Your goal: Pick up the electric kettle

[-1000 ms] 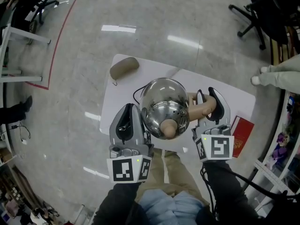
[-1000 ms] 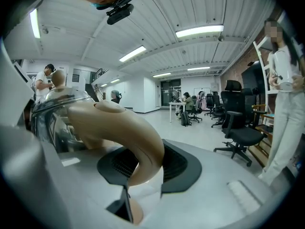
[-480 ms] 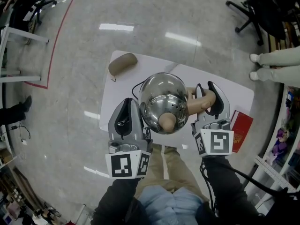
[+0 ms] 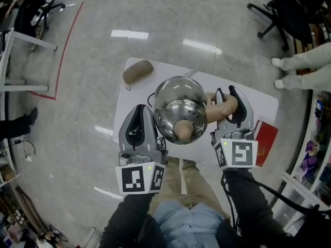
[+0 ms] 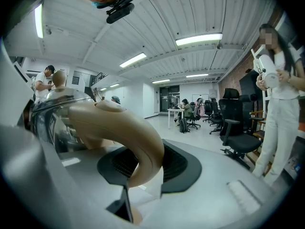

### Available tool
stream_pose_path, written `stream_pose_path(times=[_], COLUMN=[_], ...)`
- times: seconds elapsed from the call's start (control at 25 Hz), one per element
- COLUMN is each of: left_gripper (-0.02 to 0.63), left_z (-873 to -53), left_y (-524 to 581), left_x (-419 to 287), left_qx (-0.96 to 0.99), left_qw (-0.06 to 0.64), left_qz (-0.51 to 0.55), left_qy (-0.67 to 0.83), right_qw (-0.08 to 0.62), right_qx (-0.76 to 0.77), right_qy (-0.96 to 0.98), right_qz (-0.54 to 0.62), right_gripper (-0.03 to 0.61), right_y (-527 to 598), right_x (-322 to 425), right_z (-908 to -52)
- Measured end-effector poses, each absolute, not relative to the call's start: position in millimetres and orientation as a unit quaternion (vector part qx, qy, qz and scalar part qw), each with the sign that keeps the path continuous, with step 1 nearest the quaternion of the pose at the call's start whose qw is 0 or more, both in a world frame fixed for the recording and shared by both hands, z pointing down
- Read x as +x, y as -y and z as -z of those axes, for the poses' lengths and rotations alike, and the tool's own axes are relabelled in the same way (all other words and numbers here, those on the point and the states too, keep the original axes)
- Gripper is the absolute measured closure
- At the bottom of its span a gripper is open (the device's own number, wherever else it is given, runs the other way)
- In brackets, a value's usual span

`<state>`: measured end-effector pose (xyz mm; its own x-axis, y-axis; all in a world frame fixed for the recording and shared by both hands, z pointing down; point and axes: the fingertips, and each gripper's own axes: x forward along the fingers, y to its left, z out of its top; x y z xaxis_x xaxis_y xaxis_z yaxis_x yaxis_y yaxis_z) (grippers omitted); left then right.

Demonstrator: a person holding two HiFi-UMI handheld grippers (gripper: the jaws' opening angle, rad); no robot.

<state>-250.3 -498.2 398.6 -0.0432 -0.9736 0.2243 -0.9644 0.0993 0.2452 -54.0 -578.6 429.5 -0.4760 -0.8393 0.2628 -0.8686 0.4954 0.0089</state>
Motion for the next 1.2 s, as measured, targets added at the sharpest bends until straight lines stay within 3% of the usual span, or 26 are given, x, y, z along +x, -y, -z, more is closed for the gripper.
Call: stream_pose_path(times=[0.6,1.2], left_gripper=[0.589,0.589], left_z=[-325,-306], left_y=[480,462], left_x=[-254,-249], left_qx=[0.666,0.668], left_qw=[0.124,0.111], left_qz=[0.04,0.048], left_qy=[0.734,0.734], right_qw=[0.08,0.063], right_qx=[0.497,0.498], right_qy=[0.863,0.865], right_qz=[-0.036,-0.022], right_gripper=[0.428,0.43], right_y=[564,548], right_x=[-58,-54], right_z=[-358,-338])
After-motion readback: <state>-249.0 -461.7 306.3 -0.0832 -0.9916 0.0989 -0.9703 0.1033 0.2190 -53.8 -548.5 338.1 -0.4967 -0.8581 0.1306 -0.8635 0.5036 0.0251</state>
